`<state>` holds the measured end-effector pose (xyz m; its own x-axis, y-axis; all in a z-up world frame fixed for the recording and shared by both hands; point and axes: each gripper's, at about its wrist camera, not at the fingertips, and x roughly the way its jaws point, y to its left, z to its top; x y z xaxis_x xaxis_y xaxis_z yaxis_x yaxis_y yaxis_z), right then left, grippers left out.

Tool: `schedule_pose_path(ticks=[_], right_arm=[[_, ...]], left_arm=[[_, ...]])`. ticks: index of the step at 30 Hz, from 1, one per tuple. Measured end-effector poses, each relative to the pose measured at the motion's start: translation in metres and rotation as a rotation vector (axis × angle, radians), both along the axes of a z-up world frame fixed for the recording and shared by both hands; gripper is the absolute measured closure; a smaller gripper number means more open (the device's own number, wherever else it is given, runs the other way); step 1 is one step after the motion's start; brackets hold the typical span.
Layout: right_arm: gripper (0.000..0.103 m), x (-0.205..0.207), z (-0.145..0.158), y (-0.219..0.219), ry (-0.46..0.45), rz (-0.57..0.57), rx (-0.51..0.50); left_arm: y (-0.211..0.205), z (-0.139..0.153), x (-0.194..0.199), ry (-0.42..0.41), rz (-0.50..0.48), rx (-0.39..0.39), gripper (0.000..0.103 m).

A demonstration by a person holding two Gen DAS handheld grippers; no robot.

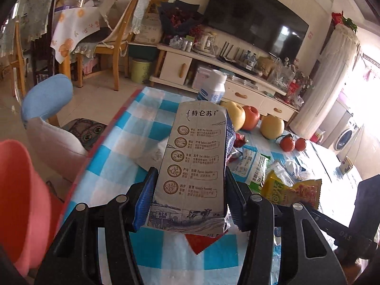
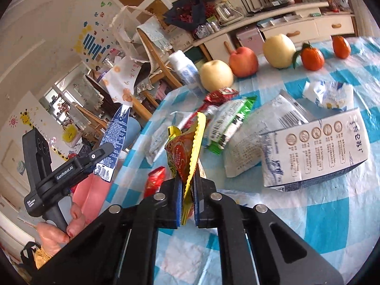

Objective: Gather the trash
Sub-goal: 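Carry both items over the pink bucket and open both tools, then swing both tools back from the bucket toward the table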

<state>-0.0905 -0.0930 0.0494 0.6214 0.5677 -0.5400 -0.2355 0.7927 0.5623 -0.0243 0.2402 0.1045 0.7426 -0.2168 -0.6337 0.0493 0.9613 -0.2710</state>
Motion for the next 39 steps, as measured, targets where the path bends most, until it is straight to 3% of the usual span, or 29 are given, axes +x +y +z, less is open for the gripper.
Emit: schedule_pose_path(ticks=[9,15,21,27,30,34,39], right_arm=[[0.095,-0.012,0.04,0.091,-0.066,0.183,0.024],[0.094,-0.004,0.056,0.187,-0.073,0.356,0.016],[0.094,0.007,0.049,0.283,-0.054,0.498,-0.041],[0.093,0.016,0.027,0.35,0.008,0.588,-0.126],[0.088,0.018,0.017,0.361,0.043,0.597,-0.138],[0.056,0.019,0.015,0.357,0.036,0.573,-0.152],[0.046,0.007,0.018,0.331,-0.036,0.496,-0.19]], left_arm=[[0.093,0.036,-0.026,-0.061,0.261,0.048,0.047],[0.165,0.038,-0.039,-0.008,0.478,0.038,0.047],[0.217,0.026,-0.053,0.059,0.647,0.011,0.047],[0.249,0.008,-0.057,0.142,0.72,0.015,0.047],[0.256,0.0,-0.055,0.181,0.735,0.021,0.045],[0.255,-0.003,-0.053,0.186,0.739,0.033,0.025],[0.243,0.003,-0.053,0.136,0.735,0.061,0.018]])
